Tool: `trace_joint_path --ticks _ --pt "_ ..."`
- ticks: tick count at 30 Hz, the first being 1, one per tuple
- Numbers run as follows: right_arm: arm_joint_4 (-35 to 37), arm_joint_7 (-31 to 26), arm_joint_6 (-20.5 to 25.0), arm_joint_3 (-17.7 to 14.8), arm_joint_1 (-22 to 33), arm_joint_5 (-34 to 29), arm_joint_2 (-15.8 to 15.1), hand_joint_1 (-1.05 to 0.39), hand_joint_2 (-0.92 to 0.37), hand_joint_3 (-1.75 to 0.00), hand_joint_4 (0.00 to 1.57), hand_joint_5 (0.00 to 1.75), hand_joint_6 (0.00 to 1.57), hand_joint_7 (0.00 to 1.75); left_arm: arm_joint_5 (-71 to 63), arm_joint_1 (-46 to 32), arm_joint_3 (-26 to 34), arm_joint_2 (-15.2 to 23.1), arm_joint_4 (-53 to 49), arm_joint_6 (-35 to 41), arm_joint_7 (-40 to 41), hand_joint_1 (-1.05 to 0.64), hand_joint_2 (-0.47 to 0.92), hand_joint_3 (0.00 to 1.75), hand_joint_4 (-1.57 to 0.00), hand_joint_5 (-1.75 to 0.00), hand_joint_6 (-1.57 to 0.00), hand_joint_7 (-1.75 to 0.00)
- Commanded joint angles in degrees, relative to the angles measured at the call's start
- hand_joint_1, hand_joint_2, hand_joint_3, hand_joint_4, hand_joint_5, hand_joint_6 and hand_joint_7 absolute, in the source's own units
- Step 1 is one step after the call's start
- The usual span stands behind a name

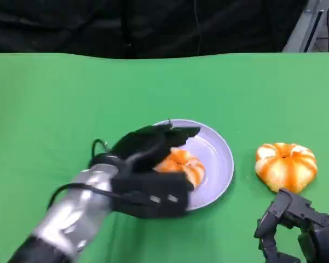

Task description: Grasp the bread from the table and place it into the plate.

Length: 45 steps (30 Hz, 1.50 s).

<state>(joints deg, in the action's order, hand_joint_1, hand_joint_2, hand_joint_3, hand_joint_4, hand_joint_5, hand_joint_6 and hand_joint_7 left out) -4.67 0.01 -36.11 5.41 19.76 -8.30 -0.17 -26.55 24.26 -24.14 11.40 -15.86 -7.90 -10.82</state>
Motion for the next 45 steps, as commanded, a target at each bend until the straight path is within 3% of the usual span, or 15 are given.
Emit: trace_joint_path --ticks 1,4,7,11,12,13,14,15,17,25,26,27,29,30,45 --pt "-0.03 -0.31 -0.65 0.01 0.13 0.19 -0.28 -0.12 -0.54 -1.17 0.82 1.75 0.75 1.55 4.03 -2.8 3.43 2.65 4.79 0.75 -3.65 -0.45 0.92 0.09 -0.38 -0.1 -0.46 -0.05" --pt "-0.02 -0.34 -0.66 0.03 0.12 0.19 -0.3 -0.12 -0.54 -1.17 0.82 1.75 0.75 1.55 4.15 -3.04 3.64 2.67 5.36 1.09 -4.18 -0.44 0.92 0.09 -0.38 -0.1 -0.47 -0.05" --pt "0.7 -0.13 -0.94 -0.33 -0.2 0.53 -0.75 -0.12 -0.54 -1.17 0.82 1.75 0.75 1.55 16.76 -12.11 10.56 2.16 15.01 1.43 -6.97 -0.07 0.92 0.27 -0.76 -0.28 -0.65 -0.12" --pt "0.89 -0.04 -1.09 -0.43 -0.27 0.57 -0.75 -0.13 -0.54 -1.17 0.82 1.75 0.75 1.55 19.02 -13.8 11.65 2.24 17.63 2.62 -8.09 0.01 0.92 0.31 -0.83 -0.32 -0.69 -0.12" --pt "0.78 0.03 -0.74 -0.38 -0.26 0.72 -0.7 -0.13 -0.54 -1.17 0.82 1.75 0.75 1.55 24.63 -16.73 14.51 1.97 22.4 6.56 -9.11 0.01 0.92 0.31 -0.84 -0.32 -0.69 -0.12" --pt "0.76 0.01 -0.54 -0.36 -0.3 0.61 -0.71 -0.13 -0.53 -1.17 0.82 1.75 0.75 1.55 30.28 -19.55 17.3 1.8 26.9 10.44 -10.07 0.09 0.84 0.64 -0.8 -0.74 -0.82 -0.22" --pt "0.73 -0.02 -0.4 -0.36 -0.33 0.46 -0.73 -0.13 -0.53 -1.16 0.82 1.75 0.75 1.55 34.59 -21.73 19.45 1.8 30.42 13.5 -10.74 0.14 0.75 0.96 -0.69 -1.28 -0.91 -0.42" --pt "0.71 -0.04 -0.33 -0.37 -0.34 0.33 -0.74 -0.13 -0.53 -1.16 0.82 1.75 0.76 1.55 37.25 -23.03 20.73 1.9 32.75 15.72 -11.13 0.15 0.71 1.08 -0.66 -1.48 -0.88 -0.64" --pt "0.69 -0.05 -0.33 -0.4 -0.34 0.22 -0.74 -0.14 -0.53 -1.16 0.82 1.75 0.76 1.55 38.72 -23.59 21.32 2.27 34.53 17.93 -11.23 0.16 0.67 1.19 -0.63 -1.64 -0.8 -0.91" --pt "0.69 -0.06 -0.32 -0.39 -0.34 0.21 -0.75 -0.14 -0.53 -1.16 0.82 1.75 0.75 1.55 39.5 -23.77 21.7 2.5 36.21 20.51 -11.21 0.16 0.66 1.21 -0.63 -1.69 -0.76 -1.01" --pt "0.44 -0.12 -0.15 -0.4 -0.28 0.08 -0.71 -0.14 -0.53 -1.16 0.82 1.75 0.75 1.55 48.18 -27.97 26.06 3.67 37.86 23.67 -15.21 0.16 0.66 1.21 -0.63 -1.69 -0.76 -1.02" --pt "0.25 -0.17 -0.02 -0.4 -0.24 -0.02 -0.68 -0.13 -0.54 -1.16 0.82 1.75 0.75 1.55 54.88 -31.13 29.41 4.61 39.15 26.19 -18.23 0.13 0.63 1.34 -0.88 -1.72 -0.85 -1.43" --pt "-0.02 0.03 0.17 -0.49 -0.37 0.27 -0.78 -0.13 -0.54 -1.16 0.82 1.75 0.76 1.55 63.56 -36.73 33.56 5.89 41.04 29.29 -22.23 0.14 0.62 1.4 -1.06 -1.74 -0.92 -1.68" --pt "-0.03 0.13 0.24 -0.57 -0.48 0.36 -0.89 -0.12 -0.54 -1.17 0.82 1.75 0.76 1.55 65.1 -37.8 34.09 6.16 41.2 30.01 -22.84 0.15 0.62 1.41 -1.09 -1.74 -0.94 -1.71" --pt "0.81 1.24 0.49 -0.78 -0.72 2.09 -1.95 -0.12 -0.53 -1.18 0.82 1.75 0.75 1.55 67.36 -41.32 34.89 6.44 37.73 29.32 -26.02 0.14 0.65 1.55 -1.19 -1.75 -1.03 -1.75"
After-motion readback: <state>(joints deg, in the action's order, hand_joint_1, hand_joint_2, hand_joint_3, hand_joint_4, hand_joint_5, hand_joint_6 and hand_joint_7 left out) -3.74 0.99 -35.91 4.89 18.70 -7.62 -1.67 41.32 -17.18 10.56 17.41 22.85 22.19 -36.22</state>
